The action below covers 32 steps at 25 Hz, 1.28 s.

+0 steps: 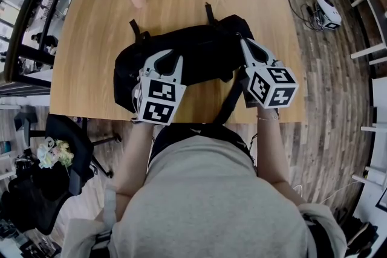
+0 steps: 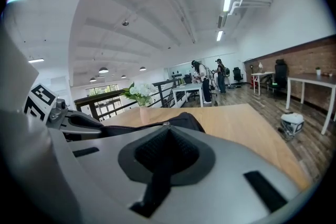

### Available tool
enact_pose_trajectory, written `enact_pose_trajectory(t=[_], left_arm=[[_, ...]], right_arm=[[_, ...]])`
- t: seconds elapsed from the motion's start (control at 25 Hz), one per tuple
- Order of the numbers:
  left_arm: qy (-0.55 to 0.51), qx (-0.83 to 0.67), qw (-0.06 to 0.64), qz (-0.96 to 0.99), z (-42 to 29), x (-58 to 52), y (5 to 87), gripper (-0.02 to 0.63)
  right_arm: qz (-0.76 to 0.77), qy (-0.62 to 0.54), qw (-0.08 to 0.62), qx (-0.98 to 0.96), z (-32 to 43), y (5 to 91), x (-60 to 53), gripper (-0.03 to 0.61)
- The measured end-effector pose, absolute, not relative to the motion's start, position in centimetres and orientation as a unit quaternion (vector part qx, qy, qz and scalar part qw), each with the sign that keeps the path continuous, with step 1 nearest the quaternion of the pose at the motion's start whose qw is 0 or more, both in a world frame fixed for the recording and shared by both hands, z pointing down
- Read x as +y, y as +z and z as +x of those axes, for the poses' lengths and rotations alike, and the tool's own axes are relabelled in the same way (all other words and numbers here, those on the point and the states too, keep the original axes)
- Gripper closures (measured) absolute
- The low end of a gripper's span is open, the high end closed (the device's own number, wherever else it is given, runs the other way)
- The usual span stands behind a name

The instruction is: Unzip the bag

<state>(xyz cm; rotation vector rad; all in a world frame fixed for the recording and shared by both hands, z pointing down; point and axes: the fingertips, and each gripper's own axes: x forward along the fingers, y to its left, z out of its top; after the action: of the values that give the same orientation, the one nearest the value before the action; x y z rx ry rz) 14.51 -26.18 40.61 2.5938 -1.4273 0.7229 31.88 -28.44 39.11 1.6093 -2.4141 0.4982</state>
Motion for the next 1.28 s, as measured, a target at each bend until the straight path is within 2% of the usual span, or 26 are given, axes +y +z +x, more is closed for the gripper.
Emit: enact_pose_trajectory(t=[0.16,0.36,0.68,0.92,1.28], left_arm=[[0.23,-0.471,0.06,0.849,14.5,-25.9,40.2,0.503],[0.197,-0.481,0.084,0.85,13.9,-25.2,39.1,0.499],[0.136,-0.487,0.155,0.849,13.1,-24.3,38.7,0.5],[0.095,-0.482,0.19,0.85,12.9,-23.4,38.1,0.506],[0.077,-0.47,0.232,0.848,12.8,-21.7,39.6,0.555]], right_arm=[[0.548,0.166,0.101,-0.813,32.1,39.2,-28.4,0.563],[0.542,0.181,0.093,-0.815,31.9,39.0,-27.8,0.538],[0.497,0.238,0.024,-0.834,29.4,38.2,-26.5,0.497],[0.445,0.238,0.038,-0.863,25.8,38.2,-24.5,0.486],[0.388,0.234,0.075,-0.888,20.6,39.1,-21.9,0.479]])
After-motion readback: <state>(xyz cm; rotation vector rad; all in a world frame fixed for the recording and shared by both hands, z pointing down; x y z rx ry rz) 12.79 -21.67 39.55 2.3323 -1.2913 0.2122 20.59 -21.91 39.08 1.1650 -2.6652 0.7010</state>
